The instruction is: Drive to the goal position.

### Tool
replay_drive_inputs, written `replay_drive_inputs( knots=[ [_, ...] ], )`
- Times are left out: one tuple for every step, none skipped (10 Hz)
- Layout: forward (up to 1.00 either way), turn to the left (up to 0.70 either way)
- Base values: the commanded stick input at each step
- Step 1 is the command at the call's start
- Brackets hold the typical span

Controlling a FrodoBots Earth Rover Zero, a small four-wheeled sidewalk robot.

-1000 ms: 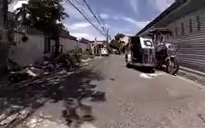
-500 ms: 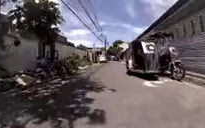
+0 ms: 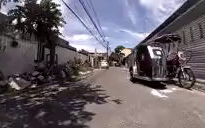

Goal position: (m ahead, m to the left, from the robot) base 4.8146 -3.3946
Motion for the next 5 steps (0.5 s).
replay_drive_inputs(
  knots=[
    [0.85,0.00],
    [0.85,0.00],
    [0.85,0.00],
    [0.85,0.00],
    [0.85,0.00]
  ],
)
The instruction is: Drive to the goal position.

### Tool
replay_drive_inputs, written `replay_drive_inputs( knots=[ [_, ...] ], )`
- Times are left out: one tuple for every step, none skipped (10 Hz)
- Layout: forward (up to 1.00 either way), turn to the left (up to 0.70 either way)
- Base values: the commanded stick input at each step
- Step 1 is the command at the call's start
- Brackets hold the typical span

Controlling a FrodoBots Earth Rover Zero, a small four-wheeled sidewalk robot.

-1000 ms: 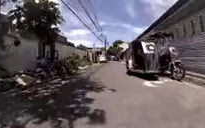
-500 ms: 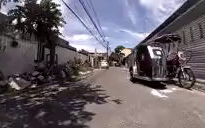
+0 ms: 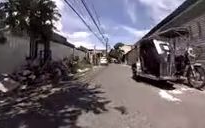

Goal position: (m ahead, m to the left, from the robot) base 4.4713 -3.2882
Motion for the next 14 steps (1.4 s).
replay_drive_inputs(
  knots=[
    [0.85,0.00],
    [0.85,0.00],
    [0.85,0.00],
    [0.85,0.00],
    [0.85,0.00],
    [0.85,0.00],
    [0.85,0.00],
    [0.85,0.00],
    [0.85,0.00],
    [0.85,0.00],
    [0.85,0.00],
    [0.85,0.00],
    [0.85,0.00],
    [0.85,0.00]
  ],
)
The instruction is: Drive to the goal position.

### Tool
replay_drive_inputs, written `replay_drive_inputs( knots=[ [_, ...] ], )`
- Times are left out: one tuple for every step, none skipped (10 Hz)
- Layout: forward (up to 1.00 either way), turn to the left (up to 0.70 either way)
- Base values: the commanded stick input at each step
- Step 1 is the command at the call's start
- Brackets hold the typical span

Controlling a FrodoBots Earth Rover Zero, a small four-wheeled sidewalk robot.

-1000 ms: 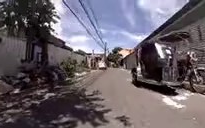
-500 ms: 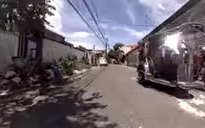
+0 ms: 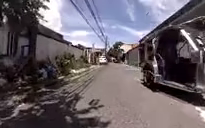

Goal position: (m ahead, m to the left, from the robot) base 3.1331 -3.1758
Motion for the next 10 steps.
replay_drive_inputs(
  knots=[
    [0.85,0.00],
    [0.85,0.00],
    [0.85,0.00],
    [0.85,0.00],
    [0.85,0.00],
    [0.85,0.00],
    [0.85,-0.06],
    [0.85,-0.15],
    [0.85,-0.23],
    [0.85,-0.28]
  ],
)
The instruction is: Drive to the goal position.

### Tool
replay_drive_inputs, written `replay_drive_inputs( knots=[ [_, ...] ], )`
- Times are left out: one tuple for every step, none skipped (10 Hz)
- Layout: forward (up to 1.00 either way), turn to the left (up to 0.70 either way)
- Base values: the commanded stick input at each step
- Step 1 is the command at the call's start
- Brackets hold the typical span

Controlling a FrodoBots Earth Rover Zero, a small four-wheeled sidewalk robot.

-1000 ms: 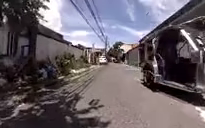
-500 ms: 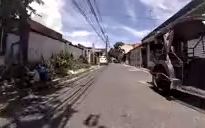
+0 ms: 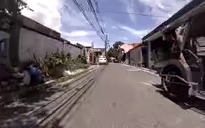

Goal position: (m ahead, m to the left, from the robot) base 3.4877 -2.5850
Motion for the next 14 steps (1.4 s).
replay_drive_inputs(
  knots=[
    [0.85,-0.32],
    [0.85,-0.30],
    [0.85,-0.23],
    [0.85,-0.17],
    [0.85,-0.10],
    [0.85,-0.03],
    [0.85,0.00],
    [0.85,0.00],
    [0.85,0.00],
    [0.85,0.00],
    [0.85,0.00],
    [0.85,0.00],
    [0.85,0.00],
    [0.85,0.00]
  ],
)
